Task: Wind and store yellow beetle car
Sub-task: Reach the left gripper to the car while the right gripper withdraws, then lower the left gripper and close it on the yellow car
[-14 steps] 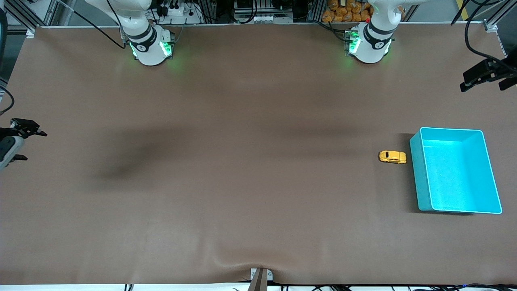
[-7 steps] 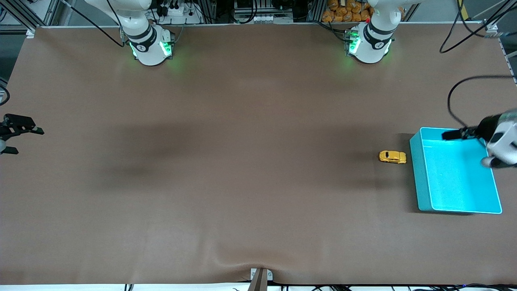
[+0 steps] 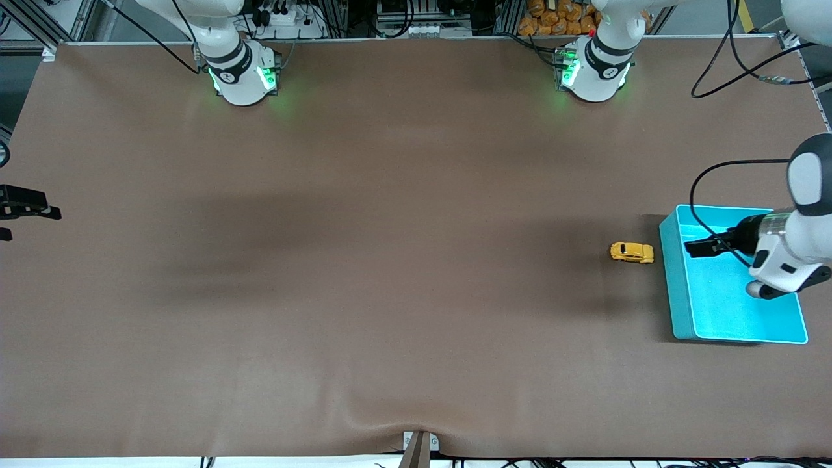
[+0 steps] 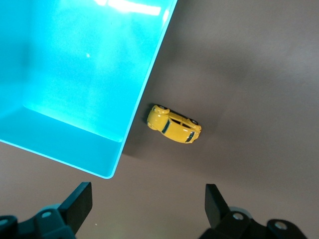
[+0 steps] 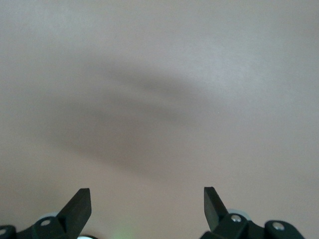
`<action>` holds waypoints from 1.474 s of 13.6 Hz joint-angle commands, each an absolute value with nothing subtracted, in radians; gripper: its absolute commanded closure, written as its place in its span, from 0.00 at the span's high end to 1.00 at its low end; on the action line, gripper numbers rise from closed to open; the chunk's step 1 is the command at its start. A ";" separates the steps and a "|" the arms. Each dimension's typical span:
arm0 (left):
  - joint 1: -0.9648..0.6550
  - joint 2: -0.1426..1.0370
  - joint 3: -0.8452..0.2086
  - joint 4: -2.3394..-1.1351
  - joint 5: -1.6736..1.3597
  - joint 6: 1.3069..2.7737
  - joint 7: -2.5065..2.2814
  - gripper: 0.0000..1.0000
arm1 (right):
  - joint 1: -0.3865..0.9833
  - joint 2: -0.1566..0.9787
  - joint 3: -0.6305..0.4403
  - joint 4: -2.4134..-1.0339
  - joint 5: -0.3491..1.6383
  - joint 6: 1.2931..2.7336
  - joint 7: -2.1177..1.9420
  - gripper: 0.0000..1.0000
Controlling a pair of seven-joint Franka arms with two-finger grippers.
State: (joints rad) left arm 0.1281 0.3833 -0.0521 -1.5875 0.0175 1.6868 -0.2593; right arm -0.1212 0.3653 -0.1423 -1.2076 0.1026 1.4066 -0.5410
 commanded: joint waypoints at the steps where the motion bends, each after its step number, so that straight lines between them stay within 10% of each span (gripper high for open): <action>1: 0.136 0.307 -0.054 -1.724 0.026 1.771 -0.301 1.00 | -0.104 0.345 -0.144 -1.193 0.115 1.411 -0.349 1.00; 20: 0.127 0.287 -0.115 -2.210 0.023 2.488 -1.228 1.00 | -0.043 0.225 -0.144 -1.226 0.074 1.371 0.009 1.00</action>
